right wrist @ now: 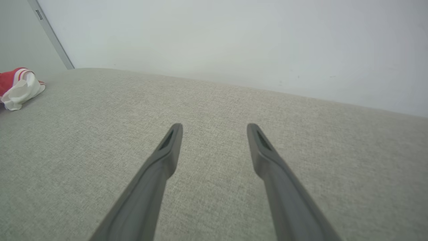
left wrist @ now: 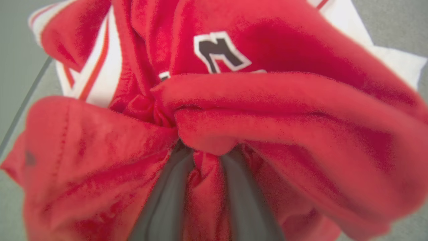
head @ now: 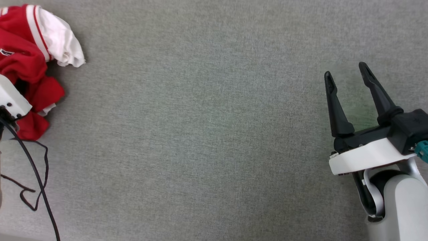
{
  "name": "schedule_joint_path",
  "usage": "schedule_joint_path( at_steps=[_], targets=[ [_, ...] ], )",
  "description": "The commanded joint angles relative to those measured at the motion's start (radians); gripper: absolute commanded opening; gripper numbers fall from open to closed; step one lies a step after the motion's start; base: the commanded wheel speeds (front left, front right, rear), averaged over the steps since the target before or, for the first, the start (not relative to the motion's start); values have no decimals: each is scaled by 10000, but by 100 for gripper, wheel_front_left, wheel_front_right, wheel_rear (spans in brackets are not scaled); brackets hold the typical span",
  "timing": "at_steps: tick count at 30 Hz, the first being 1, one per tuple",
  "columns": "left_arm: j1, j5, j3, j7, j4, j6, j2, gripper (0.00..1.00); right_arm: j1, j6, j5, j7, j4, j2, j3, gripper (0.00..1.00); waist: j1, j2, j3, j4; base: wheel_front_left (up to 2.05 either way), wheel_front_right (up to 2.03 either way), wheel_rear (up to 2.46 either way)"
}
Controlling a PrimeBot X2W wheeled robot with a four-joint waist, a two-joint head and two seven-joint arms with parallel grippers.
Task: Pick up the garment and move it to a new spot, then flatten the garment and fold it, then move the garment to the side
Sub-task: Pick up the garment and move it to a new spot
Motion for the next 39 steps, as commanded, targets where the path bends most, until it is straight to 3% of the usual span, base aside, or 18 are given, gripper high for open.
schedule_joint_path(
  at_steps=[1,2,10,20,28,39],
  targets=[
    [244,210,-70,-504,134,120,38,0,111,-10,96,-116,77,4,-52,100,-1,0,-465,58,0,0,0],
    [244,210,-70,-504,134,120,38,0,111,-10,96,-116,77,4,-52,100,-1,0,-465,58,0,0,0],
    [197,1126,-372,-3457,-401,526,-57,0,724,-10,492,-369,335,4,-424,100,-1,0,-1908,143,0,0,0],
    [1216,1738,-772,-6155,-1224,904,-872,0,1781,-10,1050,-484,528,4,-969,100,-1,0,-3613,-205,0,0,0],
    [2745,1784,-1248,-6524,-2800,914,-1666,0,2429,-10,1274,-401,457,2,-1038,100,-1,0,-4354,-924,0,0,0],
    [4463,1734,-2660,-5319,-5935,767,-2766,0,2664,-9,1551,-418,340,7,-1079,100,-1,0,-4344,-2245,0,0,0]
  ],
)
